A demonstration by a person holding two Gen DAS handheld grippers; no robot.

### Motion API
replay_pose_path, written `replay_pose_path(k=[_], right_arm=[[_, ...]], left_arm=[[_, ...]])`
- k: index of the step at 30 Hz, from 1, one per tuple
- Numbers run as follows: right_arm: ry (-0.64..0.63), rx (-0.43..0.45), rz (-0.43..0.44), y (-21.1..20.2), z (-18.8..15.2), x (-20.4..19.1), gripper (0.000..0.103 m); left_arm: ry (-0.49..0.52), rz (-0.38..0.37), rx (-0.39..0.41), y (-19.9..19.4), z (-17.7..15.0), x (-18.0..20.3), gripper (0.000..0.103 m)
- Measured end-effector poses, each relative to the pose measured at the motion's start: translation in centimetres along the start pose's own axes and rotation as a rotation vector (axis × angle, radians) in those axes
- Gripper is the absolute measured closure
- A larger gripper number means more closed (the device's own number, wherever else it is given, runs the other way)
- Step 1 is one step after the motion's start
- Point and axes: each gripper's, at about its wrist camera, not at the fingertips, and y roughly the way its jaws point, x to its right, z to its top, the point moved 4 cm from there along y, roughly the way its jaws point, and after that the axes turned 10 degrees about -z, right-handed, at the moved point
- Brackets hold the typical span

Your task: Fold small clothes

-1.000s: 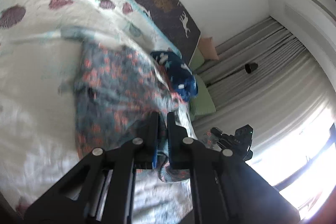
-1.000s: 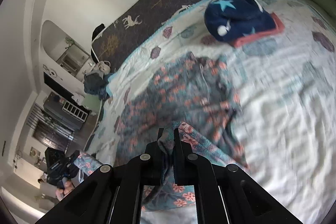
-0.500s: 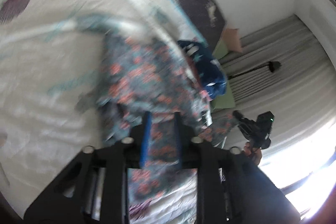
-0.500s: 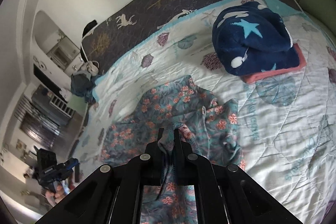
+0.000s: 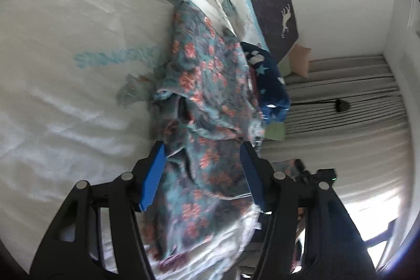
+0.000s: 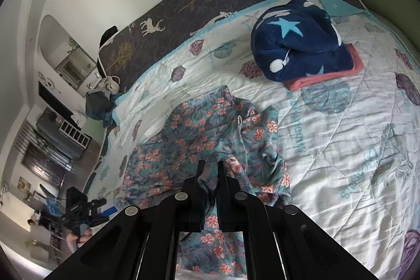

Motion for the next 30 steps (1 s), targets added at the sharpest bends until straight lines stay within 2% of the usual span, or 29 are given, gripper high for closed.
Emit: replay_pose_path(k=[3,6,7,8,9,10,15,19,24,30], right_arm=[[0.008,-0.002,0.001,-0.2,-0.1,0.1,0.098],[0.008,-0.001,-0.002,-0.2,-0.1,0.2,0.098],[0.009,-0.003,0.000,-0.2,-0.2,0.2,0.098],[0.010,-0.005,0.001,-0.2,-0.2,0.3,0.098],[0.011,-0.005,0.000,-0.2,-0.3,0.3,0.098],[0.013,-0.005,-0.001,-0.1,-0.3,0.3,0.098],[0.024,-0.001,-0.001,-0.2,-0.2,0.6,0.098],[0.036,0.000,0.011,-0.4,0.0,0.9,0.098],[0.052,0.017,0.033,-1.1,0.9,0.7,0.098],[0.064,0.025,0.081,-1.1,3.7,-0.4,0.098]], left_arm=[[0.034,0.049,0.009,0.8,0.2,0.1,0.044],[0.046,0.025,0.016,1.2,0.4,0.3,0.046],[0.061,0.028,0.029,1.2,0.5,0.5,0.057],[0.074,0.036,0.046,1.1,0.6,0.5,0.079],[0.079,0.041,0.056,1.0,0.7,0.5,0.087],[0.087,0.044,0.060,1.1,0.6,0.6,0.091],[0.164,0.058,0.095,0.7,0.3,2.0,0.096],[0.155,-0.010,0.124,-0.2,0.6,3.2,0.096],[0.216,-0.053,0.167,-1.6,1.2,6.3,0.096],[0.270,-0.101,0.221,-2.8,3.3,9.6,0.099]])
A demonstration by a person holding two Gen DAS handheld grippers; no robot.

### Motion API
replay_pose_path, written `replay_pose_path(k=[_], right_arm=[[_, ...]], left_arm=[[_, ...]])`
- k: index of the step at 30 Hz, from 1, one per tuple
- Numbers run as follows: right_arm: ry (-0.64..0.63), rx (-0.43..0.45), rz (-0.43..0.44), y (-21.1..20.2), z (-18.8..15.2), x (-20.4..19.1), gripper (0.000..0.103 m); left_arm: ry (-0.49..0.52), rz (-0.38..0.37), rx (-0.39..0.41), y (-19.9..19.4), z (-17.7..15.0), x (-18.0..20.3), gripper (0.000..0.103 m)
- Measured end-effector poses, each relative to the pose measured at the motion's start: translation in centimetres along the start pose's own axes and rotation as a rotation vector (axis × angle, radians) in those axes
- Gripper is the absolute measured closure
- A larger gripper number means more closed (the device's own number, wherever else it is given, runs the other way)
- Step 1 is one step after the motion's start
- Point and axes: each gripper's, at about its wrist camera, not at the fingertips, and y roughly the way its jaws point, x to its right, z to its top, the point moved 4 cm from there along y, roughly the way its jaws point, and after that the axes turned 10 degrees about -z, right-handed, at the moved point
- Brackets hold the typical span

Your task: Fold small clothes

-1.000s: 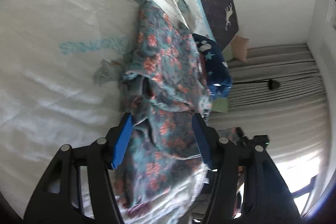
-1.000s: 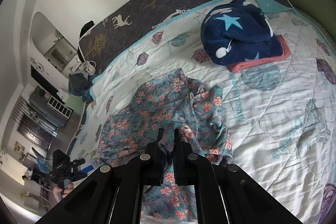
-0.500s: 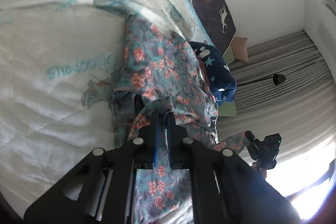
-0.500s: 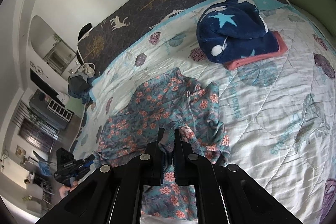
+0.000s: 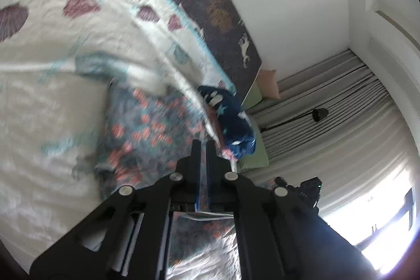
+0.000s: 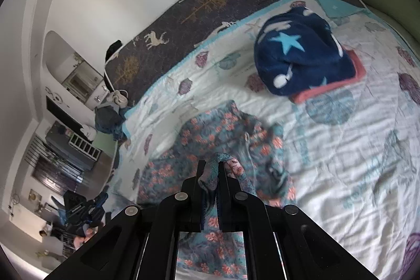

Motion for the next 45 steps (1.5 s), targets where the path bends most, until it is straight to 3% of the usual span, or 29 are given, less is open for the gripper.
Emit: replay_pose_path(k=[4,7,12,14,15,22,25,27,28,30,33,37,42,45], right_arm=[[0.016,-0.004,0.021,1.1,1.8,-0.7,0.098],[0.010,-0.017,0.028,1.9,1.6,-1.0,0.098],[0.023,-0.053,0.017,3.0,0.5,-0.2,0.098],[0.032,-0.059,0.015,3.0,0.2,0.3,0.098],[0.038,-0.061,0.015,3.0,0.1,0.6,0.098],[0.056,-0.063,0.018,2.2,-0.5,1.8,0.097],[0.065,-0.069,0.021,2.2,-0.8,2.2,0.097],[0.066,-0.071,0.020,2.3,-0.9,2.3,0.097],[0.070,-0.072,0.022,2.2,-0.9,2.4,0.097],[0.073,-0.072,0.025,2.2,-1.0,2.4,0.097],[0.071,-0.071,0.026,2.2,-1.0,2.4,0.097],[0.071,-0.067,0.035,2.0,-0.6,2.1,0.097],[0.055,-0.044,0.039,1.9,0.6,0.9,0.097],[0.046,-0.030,0.048,2.2,2.0,0.0,0.097]], left_arm=[[0.039,0.010,-0.029,0.5,0.6,0.6,0.099],[0.006,0.041,-0.086,0.9,-0.7,-0.8,0.098],[-0.126,0.059,-0.171,2.0,-3.7,-4.0,0.072],[-0.141,0.114,-0.188,2.5,-4.4,-4.7,0.045],[-0.156,0.129,-0.202,3.0,-4.8,-5.0,0.042],[-0.237,0.176,-0.241,6.0,-5.5,-6.1,0.041],[-0.229,0.304,-0.245,7.4,-5.3,-6.4,0.040],[-0.238,0.376,-0.237,8.3,-5.4,-6.8,0.041],[-0.251,0.391,-0.225,8.4,-5.4,-6.9,0.054],[-0.260,0.421,-0.212,8.7,-5.5,-7.2,0.101],[-0.260,0.436,-0.207,8.6,-5.7,-7.4,0.099],[-0.242,0.385,-0.166,6.9,-4.9,-5.5,0.099],[-0.151,0.346,-0.073,4.3,-2.0,-1.4,0.099],[-0.165,0.285,-0.021,3.6,0.1,-0.3,0.099]])
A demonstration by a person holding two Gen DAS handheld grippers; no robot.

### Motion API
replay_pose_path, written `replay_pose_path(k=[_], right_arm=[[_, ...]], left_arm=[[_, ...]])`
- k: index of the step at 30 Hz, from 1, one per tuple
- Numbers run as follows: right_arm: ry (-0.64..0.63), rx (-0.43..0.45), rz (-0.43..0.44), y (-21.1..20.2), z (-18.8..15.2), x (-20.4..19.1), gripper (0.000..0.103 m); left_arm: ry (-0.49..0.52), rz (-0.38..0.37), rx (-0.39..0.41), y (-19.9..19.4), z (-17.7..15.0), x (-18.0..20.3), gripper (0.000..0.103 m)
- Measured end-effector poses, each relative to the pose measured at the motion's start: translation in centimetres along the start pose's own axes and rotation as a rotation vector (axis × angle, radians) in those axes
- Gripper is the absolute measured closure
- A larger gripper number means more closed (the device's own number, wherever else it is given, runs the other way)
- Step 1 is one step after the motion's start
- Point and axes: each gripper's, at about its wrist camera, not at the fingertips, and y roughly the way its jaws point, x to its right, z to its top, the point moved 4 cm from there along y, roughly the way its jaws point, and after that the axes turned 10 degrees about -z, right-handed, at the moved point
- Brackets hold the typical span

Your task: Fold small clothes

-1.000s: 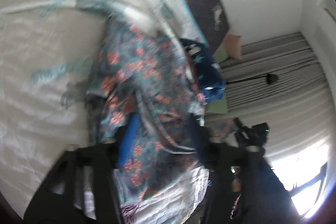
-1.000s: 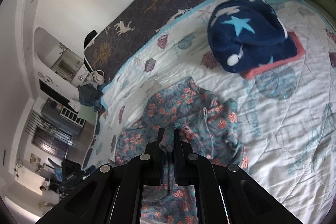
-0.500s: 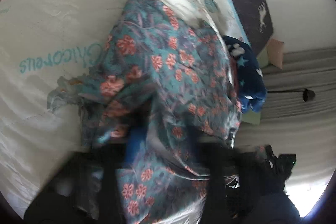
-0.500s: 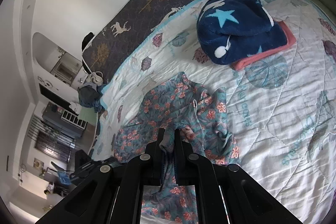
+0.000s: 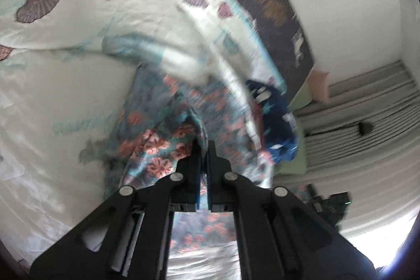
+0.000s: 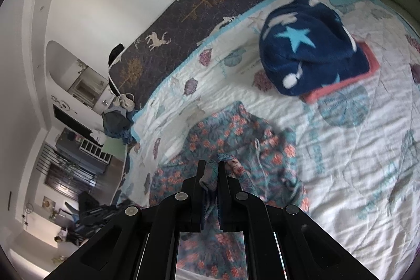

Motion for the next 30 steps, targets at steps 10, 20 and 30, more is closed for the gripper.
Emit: replay_pose_path(k=[10,20,30], right_arm=[[0.062,-0.068,-0.071,6.4,6.5,1.4,0.097],[0.065,-0.153,-0.231,16.7,9.6,5.0,0.095],[-0.295,0.074,-0.478,8.3,8.8,0.1,0.026]], left_arm=[[-0.037,0.018,0.016,4.5,5.5,-0.5,0.099],[-0.100,0.123,-0.066,12.5,9.7,-4.6,0.096],[-0.009,0.155,-0.047,8.2,9.1,-3.1,0.044]])
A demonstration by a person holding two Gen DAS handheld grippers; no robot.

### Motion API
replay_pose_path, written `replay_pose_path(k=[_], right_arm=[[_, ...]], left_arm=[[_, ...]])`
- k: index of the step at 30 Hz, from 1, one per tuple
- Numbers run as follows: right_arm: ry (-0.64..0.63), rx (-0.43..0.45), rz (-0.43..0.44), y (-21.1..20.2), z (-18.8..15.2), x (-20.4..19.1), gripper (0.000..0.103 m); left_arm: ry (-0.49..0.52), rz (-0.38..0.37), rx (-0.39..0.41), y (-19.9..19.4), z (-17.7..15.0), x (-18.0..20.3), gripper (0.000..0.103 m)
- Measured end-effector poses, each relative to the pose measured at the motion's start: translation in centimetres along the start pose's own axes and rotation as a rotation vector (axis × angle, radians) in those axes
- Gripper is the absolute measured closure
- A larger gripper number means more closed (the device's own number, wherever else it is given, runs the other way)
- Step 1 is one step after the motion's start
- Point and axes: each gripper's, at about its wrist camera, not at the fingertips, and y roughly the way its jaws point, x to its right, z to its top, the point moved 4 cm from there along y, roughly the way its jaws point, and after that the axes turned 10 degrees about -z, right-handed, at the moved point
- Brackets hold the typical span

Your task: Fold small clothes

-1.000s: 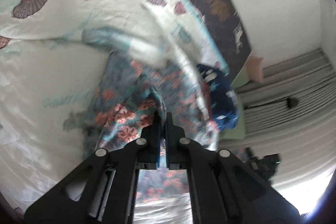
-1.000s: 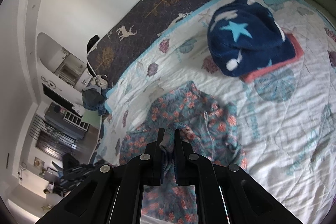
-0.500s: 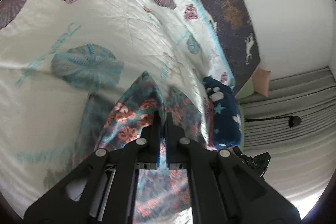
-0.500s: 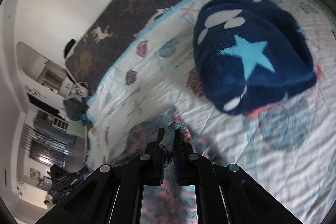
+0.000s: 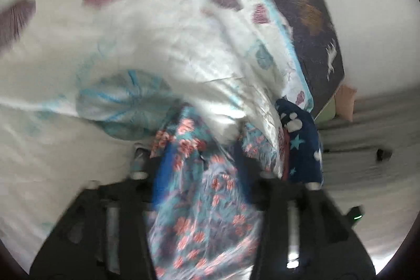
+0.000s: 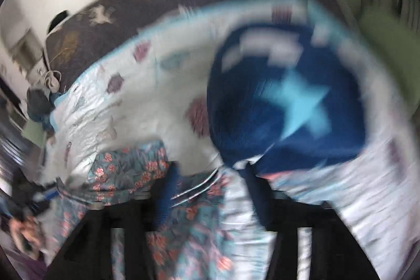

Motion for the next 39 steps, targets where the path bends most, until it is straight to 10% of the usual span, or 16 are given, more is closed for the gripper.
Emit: replay_pose_path(k=[8,13,16,24,30,39], right_arm=[[-0.464,-0.294,0.139,2.0,-7.8,-11.9,0.018],[-0.569,-0.409,0.123,8.2,-10.7,-19.3,0.020],[-0.504,-0.393,0.038,11.4,-8.1,-20.3,0.021],[-0.297,-0.209,-0.159,11.1,0.0,-15.1,0.020],[-0.333,-0.196,-0.192,5.6,-3.1,-8.6,0.019],[-0.208,-0.258,0.229,-2.8,-16.4,0.3,0.020]], left_arm=[[0.240,-0.166,-0.226,3.5,-7.5,5.5,0.033],[0.126,-0.349,-0.345,8.9,-6.9,5.1,0.032],[0.030,-0.317,-0.308,11.3,-4.4,4.2,0.032],[-0.045,-0.233,-0.163,12.4,1.8,3.5,0.032],[0.170,-0.146,-0.168,8.1,-0.6,3.7,0.032],[0.273,-0.189,-0.251,-0.2,-12.9,0.5,0.030]])
